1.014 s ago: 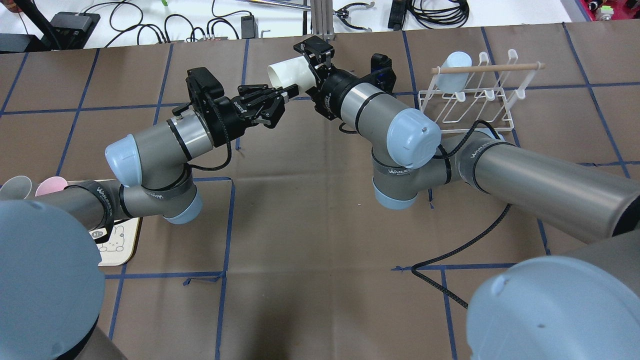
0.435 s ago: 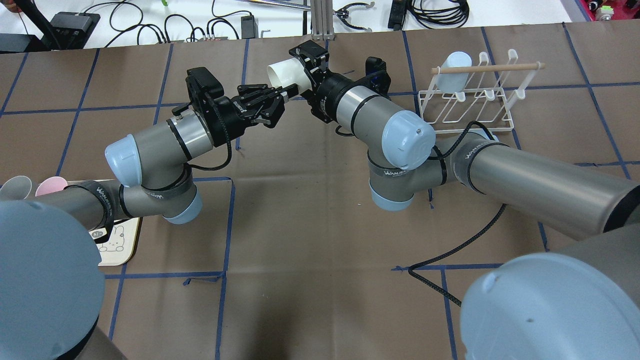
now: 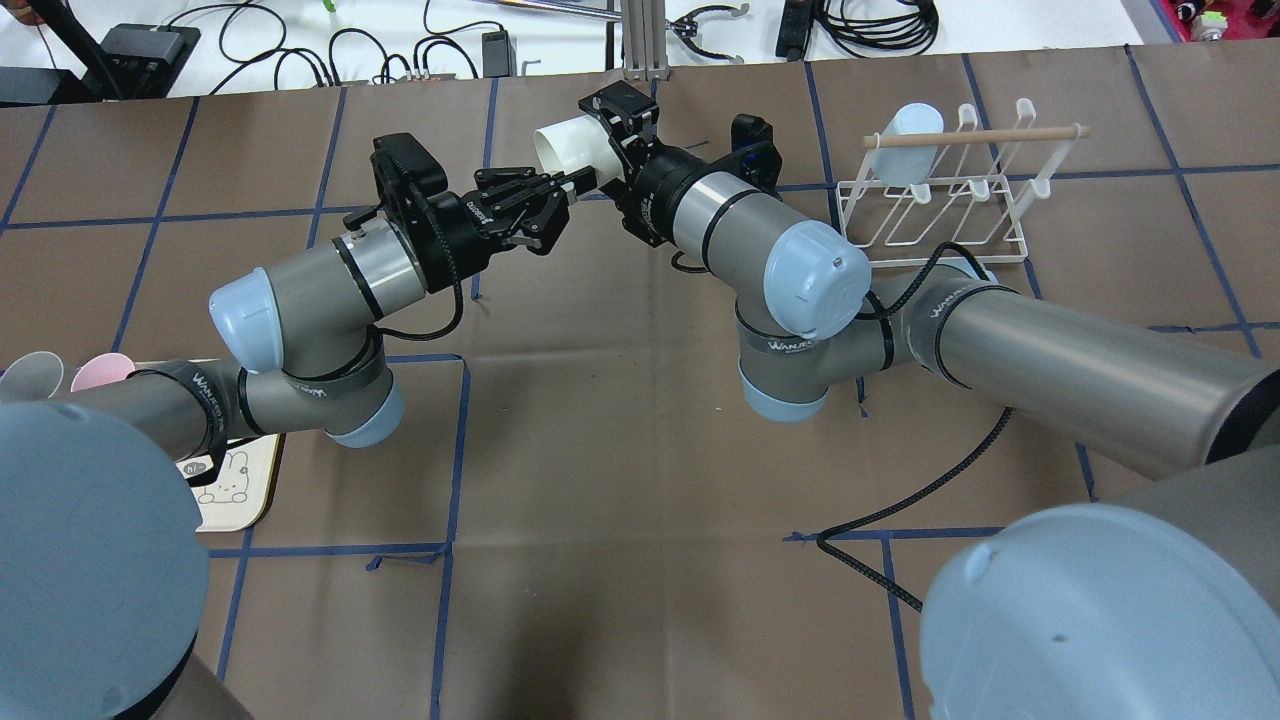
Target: Transfer IKEA cup to right arm and place on rack
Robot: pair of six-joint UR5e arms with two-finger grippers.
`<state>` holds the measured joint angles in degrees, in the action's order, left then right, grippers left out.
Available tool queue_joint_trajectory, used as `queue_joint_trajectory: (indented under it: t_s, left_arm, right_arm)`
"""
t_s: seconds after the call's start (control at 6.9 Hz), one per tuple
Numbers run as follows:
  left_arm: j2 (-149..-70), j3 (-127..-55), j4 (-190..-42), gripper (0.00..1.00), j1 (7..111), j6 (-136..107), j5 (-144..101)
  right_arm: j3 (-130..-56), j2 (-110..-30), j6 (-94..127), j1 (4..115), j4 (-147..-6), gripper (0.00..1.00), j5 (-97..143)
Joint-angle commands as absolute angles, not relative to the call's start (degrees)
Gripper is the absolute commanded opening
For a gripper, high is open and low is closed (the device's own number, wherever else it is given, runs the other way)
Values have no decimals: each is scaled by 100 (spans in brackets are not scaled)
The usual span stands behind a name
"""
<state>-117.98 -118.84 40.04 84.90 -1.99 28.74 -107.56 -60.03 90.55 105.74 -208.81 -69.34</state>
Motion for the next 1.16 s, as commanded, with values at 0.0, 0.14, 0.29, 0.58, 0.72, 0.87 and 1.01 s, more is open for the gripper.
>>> queue_joint_trajectory:
  t_s: [0.0,0.14,0.29,0.58,0.72,0.87,1.01]
  left_arm:
    - [-11795,-11883,3990,4,8490,-202,2874]
    - [-11795,-11883,3982,4,8490,-202,2874]
    - [-11795,-11883,3981,4,8490,-202,2874]
    - [-11786,-11839,3938,10,8490,-202,2883]
    - [-11743,-11830,3850,13,8490,-202,2996]
    - [-11733,-11830,3841,15,8490,-202,3032]
    - [-11733,-11821,3841,23,8490,-202,3032]
  right_arm:
    - [-10749,-6003,9070,10573,-20883,90,-6935]
    - [-10740,-6003,9062,10573,-20874,85,-6935]
    - [-10740,-6003,9062,10573,-20874,82,-6935]
    - [-10740,-6003,9062,10573,-20874,76,-6935]
    - [-10740,-6012,9053,10573,-20874,71,-6935]
    - [-10740,-6012,9044,10573,-20874,68,-6935]
    - [-10740,-6012,9044,10573,-20874,67,-6935]
